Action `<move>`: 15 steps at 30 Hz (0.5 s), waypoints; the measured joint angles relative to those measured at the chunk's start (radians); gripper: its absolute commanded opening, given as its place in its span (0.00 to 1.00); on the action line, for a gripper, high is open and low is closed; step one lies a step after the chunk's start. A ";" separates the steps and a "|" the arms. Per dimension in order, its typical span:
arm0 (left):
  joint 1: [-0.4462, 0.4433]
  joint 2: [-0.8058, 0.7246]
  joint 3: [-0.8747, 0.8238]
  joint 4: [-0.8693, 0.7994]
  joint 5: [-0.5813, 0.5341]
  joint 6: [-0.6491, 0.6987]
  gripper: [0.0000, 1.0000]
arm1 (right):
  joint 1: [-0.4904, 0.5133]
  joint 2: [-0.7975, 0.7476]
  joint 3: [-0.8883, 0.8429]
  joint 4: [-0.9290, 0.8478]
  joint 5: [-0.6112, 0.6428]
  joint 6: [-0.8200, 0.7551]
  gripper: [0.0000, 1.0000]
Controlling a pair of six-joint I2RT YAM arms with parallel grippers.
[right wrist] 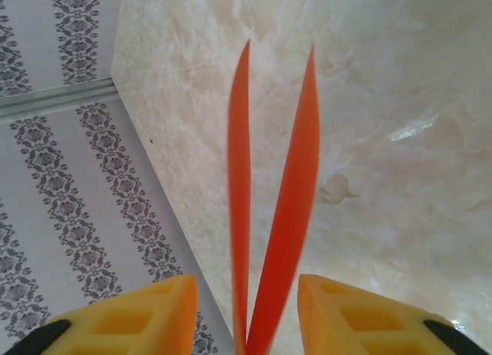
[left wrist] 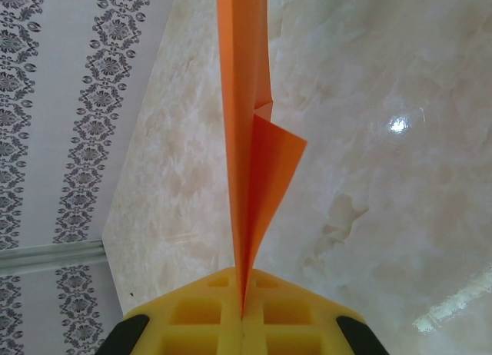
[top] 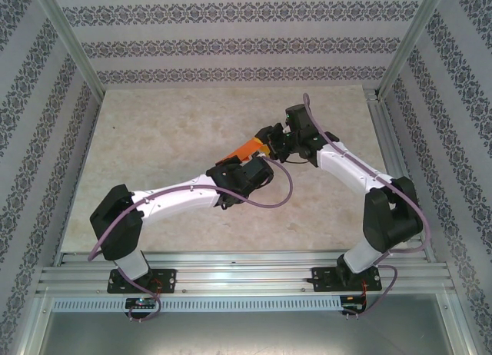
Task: Fold a paper plane with a square sheet of paper (fold left side to right side)
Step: Turn over the paper at the center of the table.
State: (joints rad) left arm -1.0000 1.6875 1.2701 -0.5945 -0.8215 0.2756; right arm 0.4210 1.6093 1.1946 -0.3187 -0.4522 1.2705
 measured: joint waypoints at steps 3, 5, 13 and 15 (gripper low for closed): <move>-0.002 0.000 0.000 0.004 -0.007 0.006 0.16 | 0.003 0.000 0.002 -0.003 0.007 -0.006 0.10; -0.003 0.000 0.000 0.006 -0.007 0.008 0.30 | 0.003 0.000 0.002 -0.008 0.010 -0.016 0.01; -0.002 -0.182 -0.123 0.033 0.169 -0.010 0.89 | -0.019 -0.007 0.003 -0.026 0.031 -0.139 0.00; 0.015 -0.296 -0.158 0.040 0.267 -0.032 0.96 | -0.042 -0.020 0.003 -0.026 0.032 -0.202 0.00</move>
State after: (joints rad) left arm -0.9852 1.3914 1.1118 -0.5549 -0.5549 0.2436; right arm 0.3790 1.5890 1.1973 -0.3443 -0.4198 1.0683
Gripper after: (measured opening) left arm 0.903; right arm 0.043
